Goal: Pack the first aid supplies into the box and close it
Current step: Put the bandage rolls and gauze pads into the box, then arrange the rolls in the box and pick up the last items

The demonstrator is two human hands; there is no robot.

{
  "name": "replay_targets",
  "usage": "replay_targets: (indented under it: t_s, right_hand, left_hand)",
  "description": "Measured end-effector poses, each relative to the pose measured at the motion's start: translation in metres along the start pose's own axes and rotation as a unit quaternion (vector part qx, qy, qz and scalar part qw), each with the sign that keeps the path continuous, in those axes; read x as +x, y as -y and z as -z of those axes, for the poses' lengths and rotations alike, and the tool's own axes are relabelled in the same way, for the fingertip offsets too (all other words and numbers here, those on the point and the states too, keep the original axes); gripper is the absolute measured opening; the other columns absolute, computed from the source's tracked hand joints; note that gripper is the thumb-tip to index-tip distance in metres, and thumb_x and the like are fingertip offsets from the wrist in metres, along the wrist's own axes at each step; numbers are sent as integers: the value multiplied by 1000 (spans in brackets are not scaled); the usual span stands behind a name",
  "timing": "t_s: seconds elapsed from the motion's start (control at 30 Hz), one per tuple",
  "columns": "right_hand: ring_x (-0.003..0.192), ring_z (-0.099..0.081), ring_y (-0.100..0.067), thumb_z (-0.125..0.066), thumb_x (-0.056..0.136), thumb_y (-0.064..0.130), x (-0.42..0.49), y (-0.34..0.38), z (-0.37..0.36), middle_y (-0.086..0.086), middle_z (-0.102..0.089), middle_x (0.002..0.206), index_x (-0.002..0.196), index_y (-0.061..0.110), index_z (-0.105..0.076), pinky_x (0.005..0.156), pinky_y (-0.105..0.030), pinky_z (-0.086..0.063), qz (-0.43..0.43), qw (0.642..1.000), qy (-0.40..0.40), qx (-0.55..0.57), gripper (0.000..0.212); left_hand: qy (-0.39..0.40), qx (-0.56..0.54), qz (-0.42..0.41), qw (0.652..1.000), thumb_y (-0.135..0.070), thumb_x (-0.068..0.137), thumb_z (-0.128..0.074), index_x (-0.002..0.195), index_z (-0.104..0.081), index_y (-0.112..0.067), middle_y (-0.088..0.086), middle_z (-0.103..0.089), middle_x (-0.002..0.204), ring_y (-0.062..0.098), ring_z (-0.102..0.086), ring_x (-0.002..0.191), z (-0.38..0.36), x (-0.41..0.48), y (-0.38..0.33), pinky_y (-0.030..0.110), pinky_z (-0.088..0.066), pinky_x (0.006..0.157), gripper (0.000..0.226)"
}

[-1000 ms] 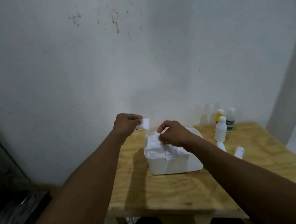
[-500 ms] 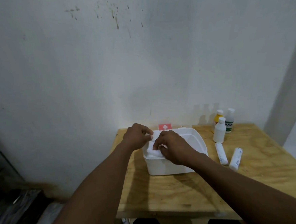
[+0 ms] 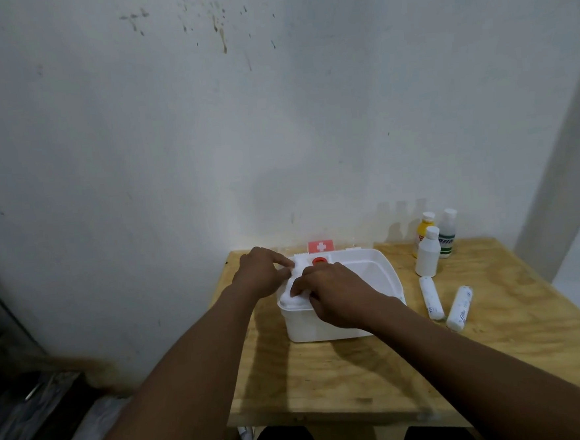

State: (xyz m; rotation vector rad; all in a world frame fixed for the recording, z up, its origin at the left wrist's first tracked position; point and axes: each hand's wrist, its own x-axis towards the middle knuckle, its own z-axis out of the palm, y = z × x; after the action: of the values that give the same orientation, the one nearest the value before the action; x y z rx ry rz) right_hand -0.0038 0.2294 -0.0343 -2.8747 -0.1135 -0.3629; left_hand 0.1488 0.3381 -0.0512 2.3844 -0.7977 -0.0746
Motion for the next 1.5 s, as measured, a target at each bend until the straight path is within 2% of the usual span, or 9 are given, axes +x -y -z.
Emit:
replay_targets:
  t_s: [0.17,0.37,0.53,0.7,0.83,1.0,1.2,1.4,1.5]
  right_hand:
    - [113,-55,-21,-55,92,12,0,1,1,-2,-64,130,124,26,-68,97,-33,-44,10,999,25,-21,37]
    - [113,-54,-23,-49,93,17,4,-3,4,-2,-66,126,121,27,-70,94,-38,-46,-2,999,30,-13,37]
    - [102,-65,-19,-47,90,11,1,-14,26,-1,-75,109,108,19,-75,94,-40,-50,-43,993,-75,81,34]
    - [86,-67,-14,-51,86,6,-5,-42,62,2,-76,93,95,17,-76,84,-35,-54,-93,970,-184,128,29]
    - [83,-66,-16,-53,84,8,-20,-82,83,4,-70,85,92,19,-74,81,-33,-54,-195,945,-224,137,25]
    - [89,-65,-22,-58,84,20,-49,-134,73,-4,-69,98,93,16,-70,80,-36,-54,-324,930,-147,95,15]
    - [93,-63,-22,-67,80,25,-77,-165,33,-4,-67,99,95,17,-65,74,-31,-48,-372,925,-57,57,17]
    - [97,-60,-23,-66,81,31,-86,-182,13,-7,-63,108,105,16,-59,68,-30,-41,-377,926,4,24,29]
    - [93,-60,-22,-69,78,32,-89,-188,10,-5,-63,107,108,17,-56,68,-32,-45,-390,920,12,45,36]
  left_hand:
    - [5,-6,6,1000,-23,91,-72,111,-79,-19,5,-69,131,24,-65,114,-1,0,-1,32,-53,95,22]
    - [0,-39,-7,999,-22,90,-72,106,-81,-17,3,-73,123,20,-64,113,4,-1,-5,26,-48,89,18]
    - [-19,-44,-34,998,-26,88,-72,96,-82,-23,-7,-77,111,14,-65,114,20,5,-13,33,-48,102,13]
    - [-48,-25,-45,997,-45,81,-69,91,-79,-35,-13,-74,114,12,-63,114,31,14,-29,38,-50,100,17]
    - [-47,12,-104,993,-38,87,-68,97,-77,-30,-5,-68,119,15,-60,113,23,13,-63,39,-49,98,15]
    - [22,83,-185,979,-39,90,-65,105,-75,-29,-5,-68,116,17,-62,111,-15,4,-121,39,-49,97,21]
    - [121,253,-255,925,-45,92,-59,120,-66,-28,-2,-66,126,21,-60,116,-76,1,-179,41,-44,97,34]
    - [198,388,-201,877,-36,91,-60,112,-59,-20,1,-65,109,23,-59,117,-112,8,-203,56,-14,119,27]
    - [225,445,-185,847,-34,93,-61,116,-58,-18,1,-62,104,24,-58,120,-122,10,-209,64,-1,120,28]
